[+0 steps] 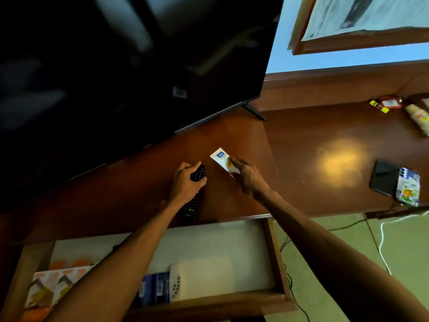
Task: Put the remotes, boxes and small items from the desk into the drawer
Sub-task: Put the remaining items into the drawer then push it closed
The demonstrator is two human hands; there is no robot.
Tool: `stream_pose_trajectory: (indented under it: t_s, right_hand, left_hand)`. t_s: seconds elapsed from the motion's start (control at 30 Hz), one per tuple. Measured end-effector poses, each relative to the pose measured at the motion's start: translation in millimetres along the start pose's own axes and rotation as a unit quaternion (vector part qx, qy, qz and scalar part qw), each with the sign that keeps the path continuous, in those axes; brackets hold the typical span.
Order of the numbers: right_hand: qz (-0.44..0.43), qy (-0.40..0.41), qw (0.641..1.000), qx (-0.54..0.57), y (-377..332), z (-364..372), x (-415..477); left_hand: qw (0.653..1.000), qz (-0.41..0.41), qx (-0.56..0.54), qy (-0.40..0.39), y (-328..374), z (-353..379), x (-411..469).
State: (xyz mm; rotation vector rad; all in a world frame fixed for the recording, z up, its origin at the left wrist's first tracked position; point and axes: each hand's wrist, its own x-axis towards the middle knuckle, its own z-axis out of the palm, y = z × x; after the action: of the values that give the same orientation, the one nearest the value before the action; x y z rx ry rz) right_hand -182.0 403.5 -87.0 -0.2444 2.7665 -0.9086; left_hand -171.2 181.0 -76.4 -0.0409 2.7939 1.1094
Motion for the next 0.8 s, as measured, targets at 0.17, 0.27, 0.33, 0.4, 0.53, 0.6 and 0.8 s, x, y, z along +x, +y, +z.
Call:
stream_pose_trajectory:
  t_s: [0.17,0.27,0.33,0.4,0.53,0.6,0.8]
  right_hand:
    - [-0.014,0.033,0.998,0.049,-45.0,40.3,-63.1]
    - [-0.015,0.05,0.997,0.061,-64.3,66.7,-104.3]
    - [-0.006,0.049,0.997,0.063,-72.3,81.4,-130.0]
    - [0.014,0.036,0.997,0.061,-74.8,93.2,-152.9]
    - [0.041,0.003,0.999,0.026,-71.1,111.3,-187.7]
    - [0.048,-0.016,0.999,0.01,-66.8,120.3,-199.0]
    - [0.109,-0.026,0.993,0.036,-50.3,150.7,-213.8]
  left_hand:
    - [0.999,0.032,-0.013,-0.018,-33.6,-18.6,-62.1]
    - [0.999,0.04,-0.018,-0.023,-57.5,-23.5,-100.3]
    - [0.998,0.047,-0.019,-0.031,-71.5,-24.7,-123.9]
    - [0.997,0.06,-0.015,-0.048,-82.7,-23.9,-146.1]
    - [0.993,0.097,0.0,-0.07,-99.1,-15.3,-182.5]
    - [0.991,0.103,0.004,-0.082,-107.6,-6.4,-191.9]
    - [0.991,0.093,0.015,-0.094,-124.6,25.0,-197.5]
